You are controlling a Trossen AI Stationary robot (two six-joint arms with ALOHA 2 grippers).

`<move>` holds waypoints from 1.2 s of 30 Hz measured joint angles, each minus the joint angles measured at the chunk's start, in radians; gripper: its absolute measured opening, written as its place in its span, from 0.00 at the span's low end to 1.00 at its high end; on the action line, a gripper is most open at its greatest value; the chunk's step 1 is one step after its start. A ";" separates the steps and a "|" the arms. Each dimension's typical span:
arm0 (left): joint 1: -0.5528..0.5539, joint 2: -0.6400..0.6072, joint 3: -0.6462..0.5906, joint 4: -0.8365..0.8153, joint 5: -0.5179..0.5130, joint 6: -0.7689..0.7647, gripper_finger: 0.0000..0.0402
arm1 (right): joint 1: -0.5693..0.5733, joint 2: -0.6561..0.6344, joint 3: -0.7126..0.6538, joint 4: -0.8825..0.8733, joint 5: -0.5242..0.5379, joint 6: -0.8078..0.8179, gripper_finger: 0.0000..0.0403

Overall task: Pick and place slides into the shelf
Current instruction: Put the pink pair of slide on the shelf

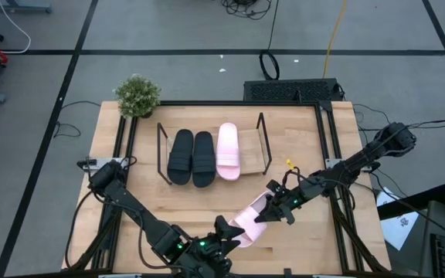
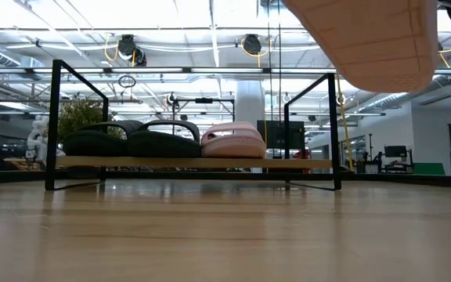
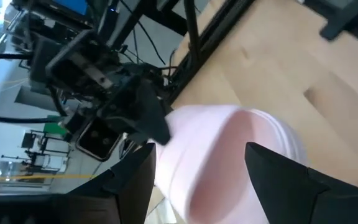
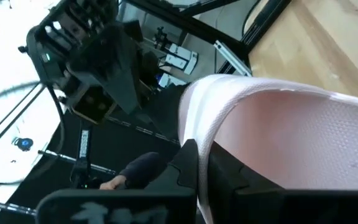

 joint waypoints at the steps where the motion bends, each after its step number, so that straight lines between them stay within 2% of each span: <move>1: 0.002 0.007 0.000 -0.002 -0.004 0.005 0.63 | 0.000 0.000 0.000 -0.001 0.003 0.006 0.00; 13: 0.041 0.013 0.000 -0.008 0.005 -0.004 0.63 | 0.000 0.000 0.027 -0.017 0.046 -0.008 0.00; 20: 0.056 0.028 0.001 -0.015 0.020 -0.020 0.63 | 0.000 0.000 0.112 -0.153 0.044 -0.052 0.00; 25: 0.062 0.031 0.000 -0.041 0.000 -0.032 0.62 | 0.001 0.020 0.128 -0.162 0.041 -0.054 0.00; 29: 0.068 0.032 -0.001 -0.076 0.001 -0.049 0.50 | 0.001 0.046 0.130 -0.140 0.033 -0.040 0.00; 36: 0.058 0.033 -0.001 -0.111 -0.017 -0.050 0.07 | 0.001 0.053 0.130 -0.122 0.027 -0.036 0.01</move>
